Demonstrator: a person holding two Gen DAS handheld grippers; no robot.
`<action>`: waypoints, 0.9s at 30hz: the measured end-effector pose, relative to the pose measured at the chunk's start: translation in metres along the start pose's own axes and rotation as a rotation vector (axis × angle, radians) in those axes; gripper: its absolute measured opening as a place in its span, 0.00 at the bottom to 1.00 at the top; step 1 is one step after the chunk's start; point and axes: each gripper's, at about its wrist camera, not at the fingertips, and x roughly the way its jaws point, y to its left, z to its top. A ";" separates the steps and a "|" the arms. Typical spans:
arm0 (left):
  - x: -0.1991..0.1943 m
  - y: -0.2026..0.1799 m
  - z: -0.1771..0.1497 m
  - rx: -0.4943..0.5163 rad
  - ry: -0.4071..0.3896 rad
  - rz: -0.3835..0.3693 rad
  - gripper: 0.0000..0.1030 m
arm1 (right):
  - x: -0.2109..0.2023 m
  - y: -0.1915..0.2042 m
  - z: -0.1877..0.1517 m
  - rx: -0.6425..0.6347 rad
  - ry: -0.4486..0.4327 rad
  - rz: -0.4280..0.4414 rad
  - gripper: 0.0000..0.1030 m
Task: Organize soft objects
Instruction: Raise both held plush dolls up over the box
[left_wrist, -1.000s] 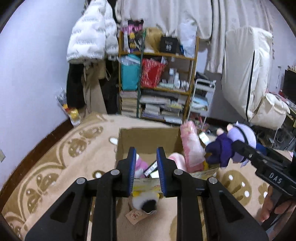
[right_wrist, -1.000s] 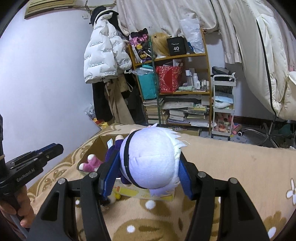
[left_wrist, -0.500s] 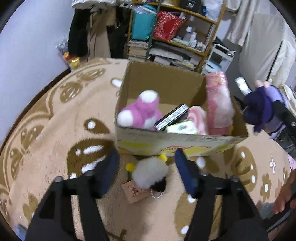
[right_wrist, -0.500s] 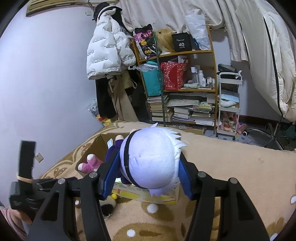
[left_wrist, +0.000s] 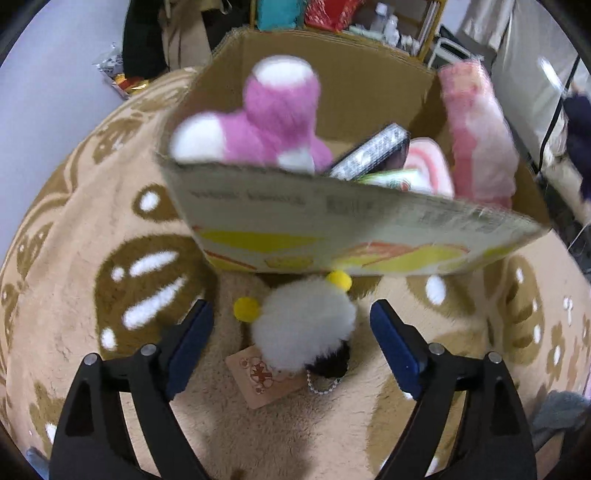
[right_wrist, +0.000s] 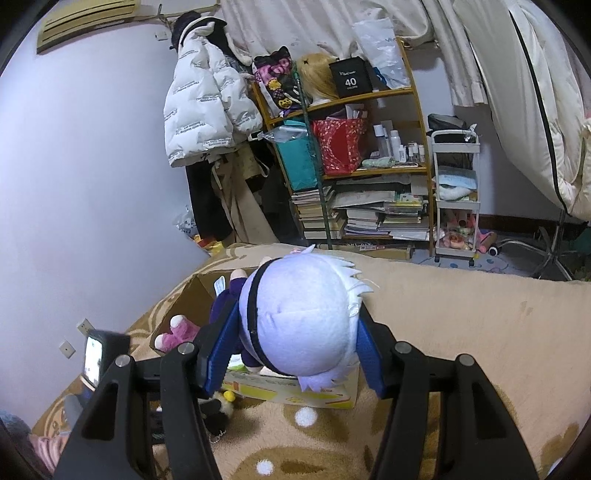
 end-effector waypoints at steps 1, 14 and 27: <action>0.005 -0.001 -0.001 0.007 0.009 0.005 0.83 | 0.001 -0.002 0.000 0.006 0.001 0.001 0.61; 0.021 -0.008 -0.014 0.041 0.017 0.021 0.32 | 0.005 -0.008 -0.001 0.028 0.014 0.003 0.61; -0.059 -0.016 -0.029 0.037 -0.219 0.033 0.31 | -0.001 -0.004 -0.004 0.003 -0.018 0.000 0.61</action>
